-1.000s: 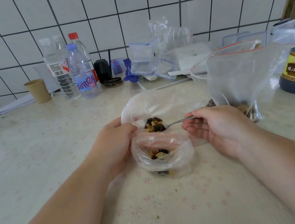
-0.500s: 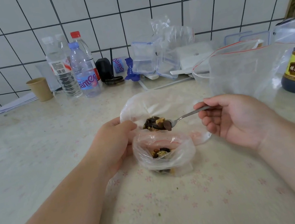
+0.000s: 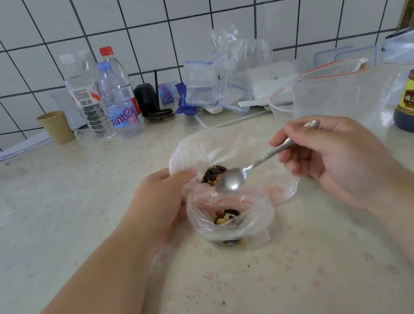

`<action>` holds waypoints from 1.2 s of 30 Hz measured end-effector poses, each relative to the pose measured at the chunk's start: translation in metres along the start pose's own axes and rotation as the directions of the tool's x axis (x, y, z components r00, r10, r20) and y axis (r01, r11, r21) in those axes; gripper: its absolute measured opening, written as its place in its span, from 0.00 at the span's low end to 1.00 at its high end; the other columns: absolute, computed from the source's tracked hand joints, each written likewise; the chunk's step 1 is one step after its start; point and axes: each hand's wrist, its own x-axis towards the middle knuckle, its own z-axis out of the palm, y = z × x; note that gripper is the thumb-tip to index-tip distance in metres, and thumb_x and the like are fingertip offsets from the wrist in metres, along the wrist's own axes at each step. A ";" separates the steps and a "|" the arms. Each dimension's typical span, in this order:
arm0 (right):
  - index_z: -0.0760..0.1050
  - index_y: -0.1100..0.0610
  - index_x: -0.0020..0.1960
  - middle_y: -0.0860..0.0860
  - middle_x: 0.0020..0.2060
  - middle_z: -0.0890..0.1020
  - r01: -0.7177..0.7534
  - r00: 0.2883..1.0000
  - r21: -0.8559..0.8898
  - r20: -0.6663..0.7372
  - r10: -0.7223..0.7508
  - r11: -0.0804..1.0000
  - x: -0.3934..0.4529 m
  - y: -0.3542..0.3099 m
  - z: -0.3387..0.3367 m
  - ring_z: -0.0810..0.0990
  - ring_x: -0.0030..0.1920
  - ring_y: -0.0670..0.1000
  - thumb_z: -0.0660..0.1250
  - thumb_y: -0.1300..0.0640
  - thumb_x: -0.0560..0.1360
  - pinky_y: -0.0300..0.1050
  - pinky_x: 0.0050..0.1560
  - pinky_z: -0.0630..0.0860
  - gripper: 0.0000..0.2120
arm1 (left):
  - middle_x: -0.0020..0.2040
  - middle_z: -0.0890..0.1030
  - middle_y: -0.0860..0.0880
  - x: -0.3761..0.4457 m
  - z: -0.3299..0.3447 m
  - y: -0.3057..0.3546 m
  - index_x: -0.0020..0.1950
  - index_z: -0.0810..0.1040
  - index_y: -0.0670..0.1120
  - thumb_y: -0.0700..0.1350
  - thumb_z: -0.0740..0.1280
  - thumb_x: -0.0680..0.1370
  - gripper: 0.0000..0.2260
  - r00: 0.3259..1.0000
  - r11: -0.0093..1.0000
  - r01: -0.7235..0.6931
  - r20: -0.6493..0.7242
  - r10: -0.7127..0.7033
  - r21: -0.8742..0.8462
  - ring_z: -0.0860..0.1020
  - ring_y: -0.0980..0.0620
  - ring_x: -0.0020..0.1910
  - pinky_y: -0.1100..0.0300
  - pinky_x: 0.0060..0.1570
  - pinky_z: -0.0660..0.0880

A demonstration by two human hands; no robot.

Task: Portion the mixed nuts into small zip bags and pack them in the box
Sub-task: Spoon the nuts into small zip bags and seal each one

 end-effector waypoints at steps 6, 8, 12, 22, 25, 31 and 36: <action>0.82 0.54 0.42 0.50 0.32 0.85 -0.083 0.945 -0.301 -0.325 -0.021 0.950 0.008 0.025 0.008 0.83 0.31 0.48 0.63 0.58 0.78 0.45 0.38 0.79 0.10 | 0.43 0.87 0.38 0.002 0.000 -0.001 0.42 0.87 0.45 0.48 0.74 0.71 0.07 0.999 1.000 0.008 -0.035 -0.008 0.011 0.83 0.39 0.40 0.32 0.58 0.79; 0.82 0.51 0.42 0.48 0.33 0.85 -0.103 0.947 -0.350 -0.320 -0.016 0.931 0.010 0.030 0.013 0.85 0.33 0.49 0.63 0.58 0.77 0.50 0.43 0.82 0.11 | 0.41 0.86 0.39 0.004 0.000 -0.002 0.43 0.87 0.44 0.47 0.73 0.71 0.08 0.999 1.000 0.006 -0.047 -0.006 -0.018 0.83 0.39 0.39 0.32 0.57 0.79; 0.82 0.50 0.45 0.47 0.35 0.86 -0.135 0.966 -0.391 -0.257 0.033 0.910 0.013 0.035 0.019 0.86 0.36 0.49 0.64 0.57 0.79 0.50 0.48 0.83 0.10 | 0.37 0.87 0.42 0.011 -0.001 -0.006 0.49 0.84 0.42 0.44 0.69 0.77 0.07 0.998 0.999 -0.006 -0.068 0.003 -0.051 0.82 0.41 0.37 0.35 0.55 0.81; 0.83 0.56 0.48 0.51 0.36 0.86 -0.164 0.960 -0.248 -0.264 0.096 0.955 0.012 0.033 0.019 0.86 0.38 0.52 0.63 0.61 0.79 0.41 0.40 0.82 0.10 | 0.46 0.88 0.39 0.015 -0.001 -0.010 0.57 0.82 0.46 0.45 0.67 0.79 0.09 0.998 0.995 -0.053 -0.048 0.049 -0.082 0.87 0.35 0.46 0.34 0.55 0.82; 0.83 0.53 0.47 0.50 0.37 0.87 -0.159 0.972 -0.267 -0.213 0.102 0.951 0.011 0.036 0.023 0.87 0.40 0.52 0.65 0.60 0.80 0.41 0.42 0.83 0.09 | 0.46 0.89 0.40 0.016 -0.001 -0.010 0.57 0.82 0.47 0.44 0.65 0.81 0.09 0.998 0.996 -0.046 -0.054 0.042 -0.075 0.87 0.38 0.45 0.33 0.58 0.80; 0.84 0.54 0.47 0.52 0.36 0.86 -0.170 0.974 -0.281 -0.193 0.118 0.945 0.011 0.034 0.021 0.86 0.39 0.53 0.64 0.61 0.79 0.43 0.41 0.81 0.10 | 0.46 0.88 0.39 0.017 -0.002 -0.011 0.57 0.82 0.47 0.42 0.63 0.81 0.10 0.998 0.995 -0.044 -0.053 0.040 -0.089 0.87 0.39 0.43 0.38 0.52 0.82; 0.83 0.59 0.45 0.54 0.33 0.85 -0.194 0.956 -0.226 -0.260 0.133 0.954 0.012 0.033 0.019 0.86 0.34 0.52 0.62 0.63 0.77 0.39 0.33 0.79 0.10 | 0.46 0.88 0.39 0.017 -0.001 -0.010 0.57 0.82 0.46 0.42 0.63 0.81 0.09 0.998 0.993 -0.040 -0.049 0.035 -0.108 0.88 0.37 0.46 0.38 0.52 0.83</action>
